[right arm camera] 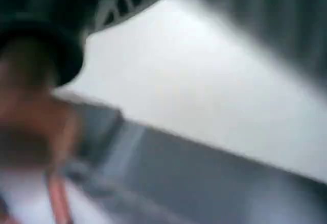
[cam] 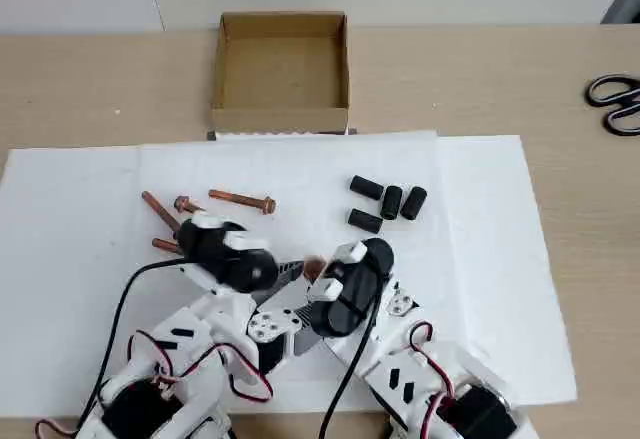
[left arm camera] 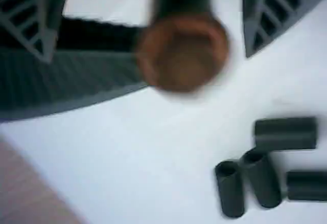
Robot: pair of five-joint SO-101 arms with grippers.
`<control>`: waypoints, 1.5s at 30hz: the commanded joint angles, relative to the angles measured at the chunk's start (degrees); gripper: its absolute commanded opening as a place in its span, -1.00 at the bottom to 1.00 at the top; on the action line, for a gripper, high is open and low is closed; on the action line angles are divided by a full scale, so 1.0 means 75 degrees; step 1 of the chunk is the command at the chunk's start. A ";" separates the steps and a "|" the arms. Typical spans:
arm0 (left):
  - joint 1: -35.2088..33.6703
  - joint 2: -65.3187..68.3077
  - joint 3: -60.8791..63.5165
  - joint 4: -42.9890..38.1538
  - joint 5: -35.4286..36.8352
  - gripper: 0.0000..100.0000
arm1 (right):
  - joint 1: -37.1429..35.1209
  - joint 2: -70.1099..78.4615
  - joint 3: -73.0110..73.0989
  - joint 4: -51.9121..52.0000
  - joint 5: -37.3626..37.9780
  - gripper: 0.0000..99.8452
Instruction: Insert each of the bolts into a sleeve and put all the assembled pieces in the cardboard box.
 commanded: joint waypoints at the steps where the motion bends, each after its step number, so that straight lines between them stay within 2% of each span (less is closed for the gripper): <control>1: -0.0633 -0.0035 -0.0182 0.0082 -0.0656 -0.53 | -0.0006 -0.0053 -0.0211 -0.0135 0.0047 -1.00; 10: -0.0949 -0.0035 -0.0826 0.0610 -0.0867 -0.53 | 0.0006 -0.0064 0.0023 -0.0135 0.0047 -1.00; 15: -0.0949 -0.0035 -0.1483 0.1125 -0.0516 -0.54 | 0.0006 -0.0064 0.0094 -0.0193 0.0035 -1.00; 17: -0.0949 -0.0047 -0.1647 0.1172 -0.0481 -0.63 | 0.0018 -0.0064 0.0105 -0.0193 0.0035 -1.00; 21: -0.0973 -0.0094 -0.1823 0.1160 -0.0516 -1.00 | 0.0463 -0.0064 0.0105 -0.0193 0.0035 -1.00; 23: -0.1336 -0.0094 -0.1811 0.1149 -0.0516 -0.96 | 0.0873 -0.0064 0.0105 -0.0193 0.0023 -1.00; 25: -0.2110 -0.0094 -0.1764 0.1149 -0.0527 -0.99 | 0.1237 -0.0064 0.0105 -0.0193 0.0012 -1.00; 28: -0.3681 -0.0094 -0.1201 0.0973 -0.0551 -0.99 | 0.1705 -0.0064 0.0105 -0.0205 0.0000 -1.00; 30: -0.4478 -0.0094 -0.0463 0.0610 -0.0926 -0.99 | 0.2010 -0.0076 0.0105 -0.0205 0.0000 -1.00; 34: -0.5368 -0.0094 0.1119 -0.0492 -0.1700 -0.99 | 0.2526 -0.0018 0.0105 -0.0217 -0.0316 -1.00; 39: -0.5427 -0.0094 0.2280 -0.1618 -0.2063 -0.99 | 0.2878 0.0123 0.0105 -0.1448 -0.0668 -1.00; 45: -0.4864 -0.0094 0.2854 -0.1735 -0.2051 -0.99 | 0.3124 0.2174 -0.0539 -0.2573 -0.0867 -1.00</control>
